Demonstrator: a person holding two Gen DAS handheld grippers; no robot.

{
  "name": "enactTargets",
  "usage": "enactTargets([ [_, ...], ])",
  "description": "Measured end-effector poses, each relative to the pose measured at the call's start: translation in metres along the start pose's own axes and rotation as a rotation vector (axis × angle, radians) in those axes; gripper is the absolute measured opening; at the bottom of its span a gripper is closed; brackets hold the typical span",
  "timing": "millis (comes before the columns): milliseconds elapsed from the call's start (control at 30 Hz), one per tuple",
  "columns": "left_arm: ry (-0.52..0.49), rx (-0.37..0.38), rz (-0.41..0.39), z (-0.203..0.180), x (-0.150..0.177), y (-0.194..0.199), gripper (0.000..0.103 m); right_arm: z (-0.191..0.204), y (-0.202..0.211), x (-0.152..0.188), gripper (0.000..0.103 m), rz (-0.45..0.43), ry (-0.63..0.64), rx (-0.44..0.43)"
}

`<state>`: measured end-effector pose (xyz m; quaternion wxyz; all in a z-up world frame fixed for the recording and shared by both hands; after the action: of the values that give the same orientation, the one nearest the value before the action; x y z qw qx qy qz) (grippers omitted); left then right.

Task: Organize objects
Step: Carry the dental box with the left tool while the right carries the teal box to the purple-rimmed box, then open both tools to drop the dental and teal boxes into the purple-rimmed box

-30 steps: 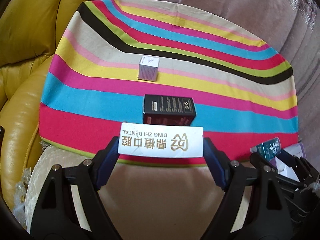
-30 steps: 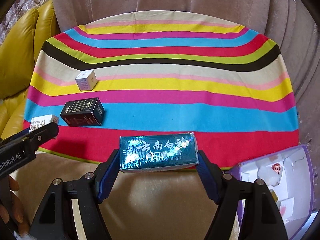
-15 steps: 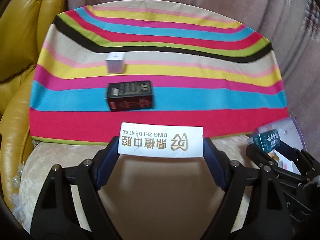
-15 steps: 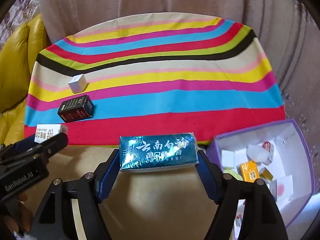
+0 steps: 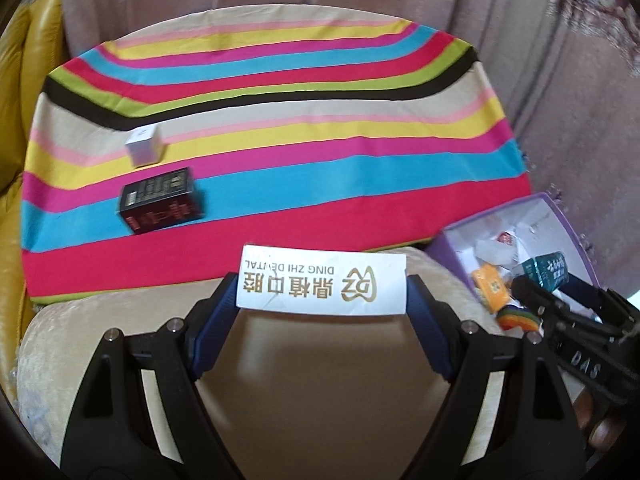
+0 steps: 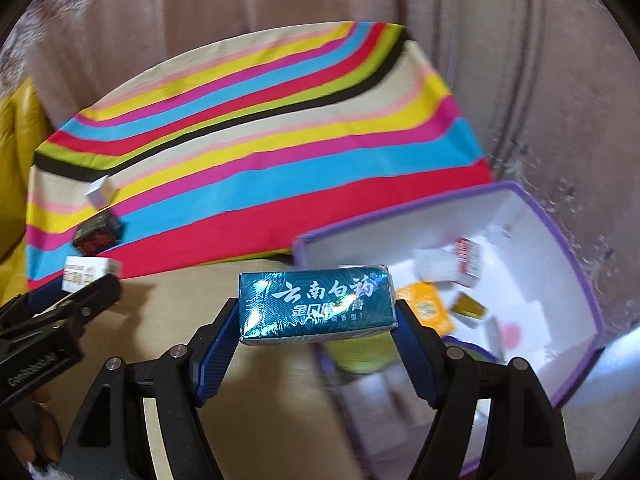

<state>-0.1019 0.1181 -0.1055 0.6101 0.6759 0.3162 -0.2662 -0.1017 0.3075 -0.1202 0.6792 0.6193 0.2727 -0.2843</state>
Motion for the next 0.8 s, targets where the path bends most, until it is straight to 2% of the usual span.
enactTargets([
  [333,-0.102,0.141,0.003,-0.07,-0.005,-0.01,0.083,-0.082,0.016,-0.009,0.075,-0.034,-0.088,0.169],
  [700,-0.18,0.301,0.015,-0.135,-0.011,-0.02,0.084,-0.121,0.026,-0.017,0.076,-0.057,-0.112,0.265],
  [800,-0.194,0.342,0.037,-0.147,-0.01,-0.024,0.091,-0.126,0.028,-0.016,0.081,-0.059,-0.113,0.287],
])
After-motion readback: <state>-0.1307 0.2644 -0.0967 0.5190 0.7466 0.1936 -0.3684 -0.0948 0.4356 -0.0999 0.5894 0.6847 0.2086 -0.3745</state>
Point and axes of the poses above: each gripper's, at about its wrist camera, not at the fingertips, and y roughly against the way its jaws point, z to its left, x to its underside, the point moved 3 cm from there along -y, roughly the way its jaws point, and after that the axes turned 10 degrees about -z, right-handed, at the moved point
